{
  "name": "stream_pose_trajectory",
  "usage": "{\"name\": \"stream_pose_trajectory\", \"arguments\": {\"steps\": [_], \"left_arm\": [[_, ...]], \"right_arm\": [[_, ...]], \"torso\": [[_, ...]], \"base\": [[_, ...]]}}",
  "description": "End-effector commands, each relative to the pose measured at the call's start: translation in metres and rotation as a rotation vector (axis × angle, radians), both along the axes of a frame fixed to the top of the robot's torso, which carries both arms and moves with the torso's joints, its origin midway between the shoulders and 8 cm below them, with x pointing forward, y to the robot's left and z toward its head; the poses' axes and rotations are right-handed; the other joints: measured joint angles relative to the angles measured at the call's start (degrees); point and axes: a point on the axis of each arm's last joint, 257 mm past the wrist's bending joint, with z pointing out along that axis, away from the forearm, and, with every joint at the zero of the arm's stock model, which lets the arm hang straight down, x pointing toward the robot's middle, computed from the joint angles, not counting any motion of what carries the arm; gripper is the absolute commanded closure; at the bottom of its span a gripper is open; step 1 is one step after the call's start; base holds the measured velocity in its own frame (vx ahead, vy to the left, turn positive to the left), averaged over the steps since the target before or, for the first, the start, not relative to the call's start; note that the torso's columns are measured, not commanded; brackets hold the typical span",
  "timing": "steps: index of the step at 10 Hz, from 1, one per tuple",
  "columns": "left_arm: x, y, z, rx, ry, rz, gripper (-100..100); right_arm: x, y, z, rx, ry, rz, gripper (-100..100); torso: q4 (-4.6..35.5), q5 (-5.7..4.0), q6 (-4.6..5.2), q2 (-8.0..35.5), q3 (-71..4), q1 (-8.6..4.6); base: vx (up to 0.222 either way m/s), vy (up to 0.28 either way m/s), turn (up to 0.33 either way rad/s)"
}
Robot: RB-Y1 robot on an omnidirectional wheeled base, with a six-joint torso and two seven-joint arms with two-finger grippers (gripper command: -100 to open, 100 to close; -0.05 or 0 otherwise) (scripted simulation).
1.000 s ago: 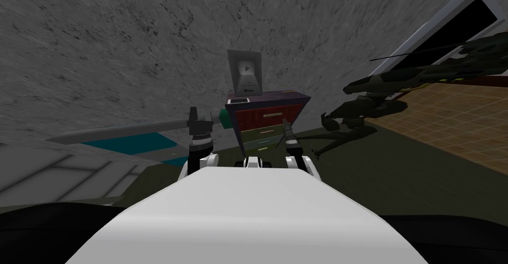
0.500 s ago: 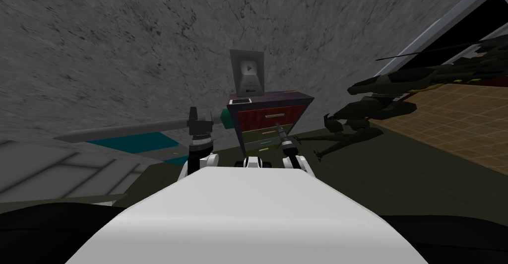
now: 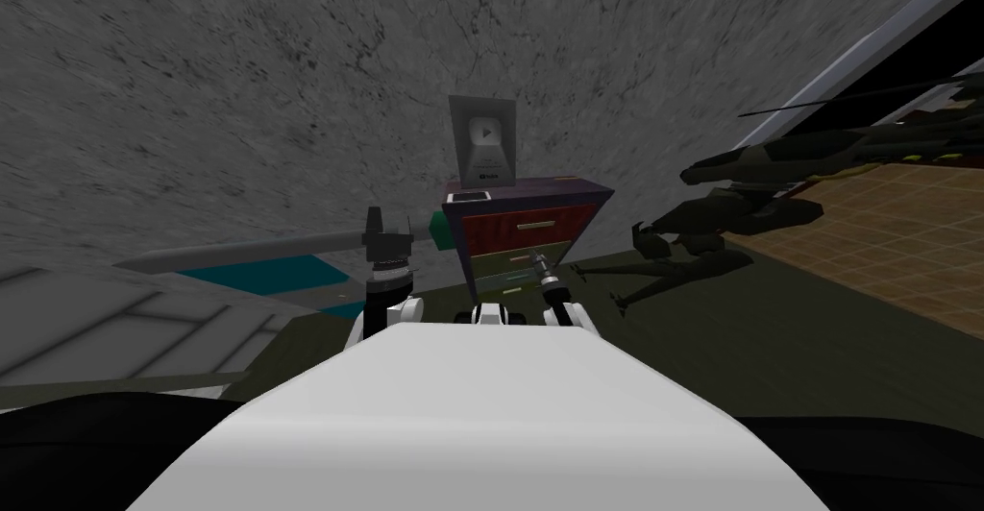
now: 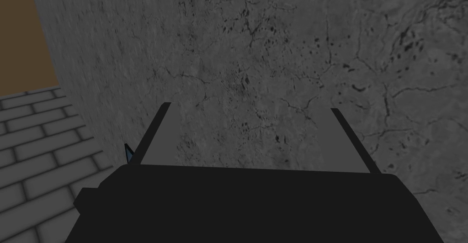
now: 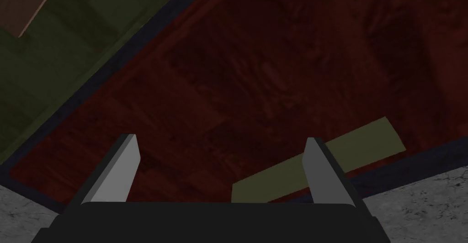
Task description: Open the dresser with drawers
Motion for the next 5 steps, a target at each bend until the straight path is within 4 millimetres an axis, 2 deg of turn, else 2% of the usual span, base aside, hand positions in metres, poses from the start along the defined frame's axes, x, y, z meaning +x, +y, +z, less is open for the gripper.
{"name": "stream_pose_trajectory", "arguments": {"steps": [1,2,3,5], "left_arm": [[0.000,0.000,0.000,0.000,0.000,0.000,0],[0.000,0.000,0.000,0.000,0.000,0.000,0],[0.000,0.000,0.000,0.000,0.000,0.000,0],[0.000,0.000,0.000,0.000,0.000,0.000,0]], "right_arm": [[0.002,-0.002,-0.032,-0.107,0.079,-0.020,-100],[0.002,-0.002,-0.032,-0.121,0.079,-0.021,-100],[0.000,-0.001,-0.058,-0.182,0.140,-0.028,-100],[0.000,-0.004,-0.059,-0.219,0.144,-0.035,-100]], "torso": [[0.0,0.00,0.00,0.0,0.0,0.02],[0.0,0.00,0.00,0.0,0.0,0.01],[0.0,-0.01,0.01,0.0,0.0,-0.02],[0.0,0.00,0.00,0.0,0.0,0.00]], "base": [[0.018,0.016,0.026],[0.012,0.009,0.005],[0.020,0.013,0.043],[0.012,0.011,0.015]]}}
